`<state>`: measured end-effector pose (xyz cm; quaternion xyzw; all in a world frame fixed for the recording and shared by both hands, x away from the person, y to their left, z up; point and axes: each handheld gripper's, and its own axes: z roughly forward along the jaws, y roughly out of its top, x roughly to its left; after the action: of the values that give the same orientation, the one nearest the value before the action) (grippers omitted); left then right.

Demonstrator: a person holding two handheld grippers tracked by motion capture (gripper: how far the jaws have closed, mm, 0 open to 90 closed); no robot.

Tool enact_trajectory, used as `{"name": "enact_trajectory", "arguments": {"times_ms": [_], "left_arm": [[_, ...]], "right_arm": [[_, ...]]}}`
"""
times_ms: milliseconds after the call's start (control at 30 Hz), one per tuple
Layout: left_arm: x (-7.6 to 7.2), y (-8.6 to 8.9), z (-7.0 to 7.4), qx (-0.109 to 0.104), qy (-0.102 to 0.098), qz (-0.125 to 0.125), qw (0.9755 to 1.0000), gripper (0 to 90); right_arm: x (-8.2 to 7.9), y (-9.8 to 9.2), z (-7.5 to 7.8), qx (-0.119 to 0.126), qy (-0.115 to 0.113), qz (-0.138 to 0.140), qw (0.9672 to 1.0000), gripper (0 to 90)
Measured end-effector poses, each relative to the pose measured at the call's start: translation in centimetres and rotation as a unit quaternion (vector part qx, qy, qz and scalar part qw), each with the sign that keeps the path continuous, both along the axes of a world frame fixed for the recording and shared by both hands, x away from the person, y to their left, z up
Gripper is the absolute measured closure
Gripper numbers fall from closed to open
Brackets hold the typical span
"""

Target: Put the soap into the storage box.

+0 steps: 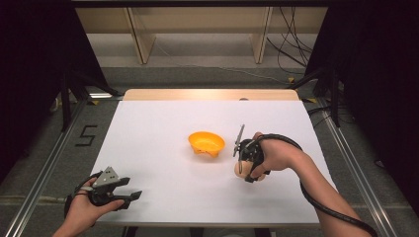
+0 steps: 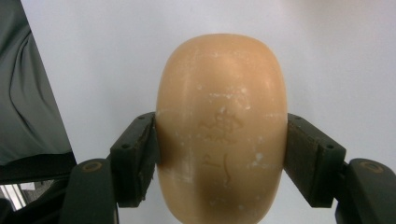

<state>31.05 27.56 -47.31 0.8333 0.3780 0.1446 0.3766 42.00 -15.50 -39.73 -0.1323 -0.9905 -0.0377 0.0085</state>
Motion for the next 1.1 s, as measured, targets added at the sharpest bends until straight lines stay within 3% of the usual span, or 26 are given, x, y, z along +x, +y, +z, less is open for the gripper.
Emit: {"name": "enact_trajectory", "arguments": {"times_ms": [67,200,300,400,500,667,700,733,867,933,1000,1100], "left_arm": [[0.0,0.1,0.0,0.004,0.001,-0.002,1.0000,31.5],[0.0,0.1,0.1,0.005,0.000,-0.002,1.0000,31.6],[0.0,0.0,0.0,-0.001,0.000,0.000,1.0000,31.6],[0.0,0.1,0.0,0.005,0.000,-0.003,1.0000,31.6],[0.0,0.1,0.1,0.004,0.000,-0.002,1.0000,31.6],[0.0,0.0,0.0,0.000,0.003,0.004,1.0000,31.6],[0.0,0.0,0.1,0.001,-0.001,0.000,1.0000,31.6],[0.0,0.1,0.1,0.004,-0.002,-0.004,1.0000,31.6],[0.0,0.0,0.1,-0.004,-0.005,0.001,1.0000,31.7],[0.0,0.2,0.2,0.003,-0.006,0.000,1.0000,31.7],[-0.1,0.1,0.2,-0.009,-0.003,0.009,0.9999,31.7],[-0.1,0.1,0.2,-0.008,-0.001,0.009,0.9999,31.7]], "right_arm": [[0.1,0.0,0.1,-0.001,-0.005,-0.005,1.0000,33.4],[0.6,-0.1,0.0,0.006,-0.011,0.010,0.9999,33.5],[0.6,0.0,0.2,0.001,-0.011,-0.005,0.9999,33.5],[1.1,0.0,0.3,0.007,-0.017,0.008,0.9998,33.5],[1.1,0.1,0.5,0.006,-0.019,-0.009,0.9998,33.5],[1.7,0.1,1.0,0.013,-0.021,0.002,0.9997,33.5],[1.6,0.2,1.2,0.008,-0.020,-0.017,0.9996,33.5],[2.2,0.1,1.2,0.016,-0.028,0.009,0.9994,33.5],[2.5,0.3,1.7,0.015,-0.030,-0.002,0.9994,33.5],[2.5,0.3,1.8,0.015,-0.033,-0.013,0.9993,33.5],[2.8,0.3,1.9,0.016,-0.034,-0.007,0.9993,33.5],[2.9,0.5,2.0,0.023,-0.035,-0.003,0.9991,33.5]]}}
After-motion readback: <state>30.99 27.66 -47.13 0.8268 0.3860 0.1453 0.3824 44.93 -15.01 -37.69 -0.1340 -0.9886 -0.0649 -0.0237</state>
